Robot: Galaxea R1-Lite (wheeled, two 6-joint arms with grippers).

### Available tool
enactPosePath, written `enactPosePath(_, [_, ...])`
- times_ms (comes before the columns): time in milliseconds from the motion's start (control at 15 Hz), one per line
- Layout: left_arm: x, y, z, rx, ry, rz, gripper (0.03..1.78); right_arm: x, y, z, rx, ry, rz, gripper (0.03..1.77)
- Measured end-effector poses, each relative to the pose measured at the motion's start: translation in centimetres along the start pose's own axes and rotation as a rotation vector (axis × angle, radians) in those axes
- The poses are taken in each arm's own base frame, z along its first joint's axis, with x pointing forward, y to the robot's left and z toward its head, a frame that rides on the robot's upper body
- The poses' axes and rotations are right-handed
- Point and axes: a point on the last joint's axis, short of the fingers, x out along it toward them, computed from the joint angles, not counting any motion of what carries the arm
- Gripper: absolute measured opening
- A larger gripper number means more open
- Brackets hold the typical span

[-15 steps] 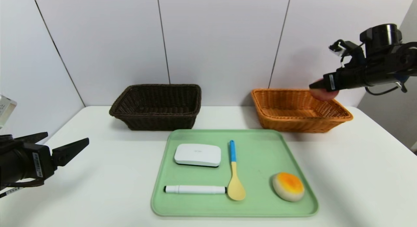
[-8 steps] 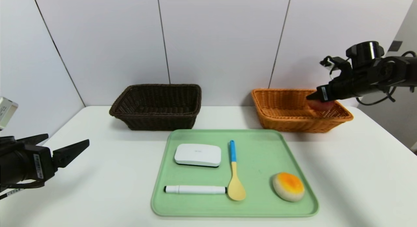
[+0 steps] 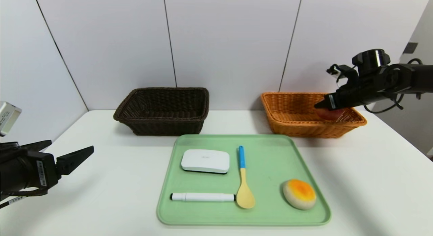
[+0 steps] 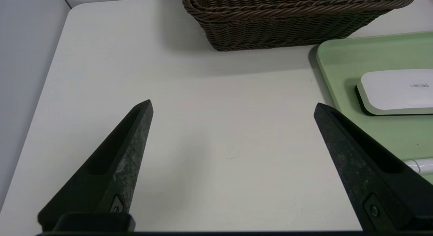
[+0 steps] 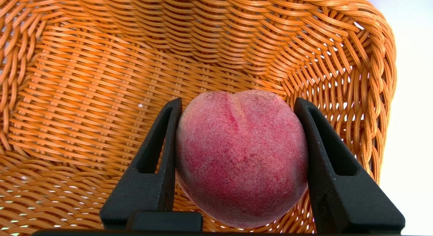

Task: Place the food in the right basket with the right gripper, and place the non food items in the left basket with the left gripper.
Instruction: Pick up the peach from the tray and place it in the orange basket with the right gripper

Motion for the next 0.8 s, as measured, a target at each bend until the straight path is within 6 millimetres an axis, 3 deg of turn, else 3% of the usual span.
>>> enactPosePath(600, [-0.1,0.0,0.0,-0.001,-0.006,0.001,1.69,-0.4,0.1,0.3,0.003,-0.006,-0.022,1.48])
enactPosePath(800, [-0.1,0.0,-0.1,-0.003,-0.004,0.001,1.69,-2.4,0.3,1.1,0.000,-0.042,-0.028,1.55])
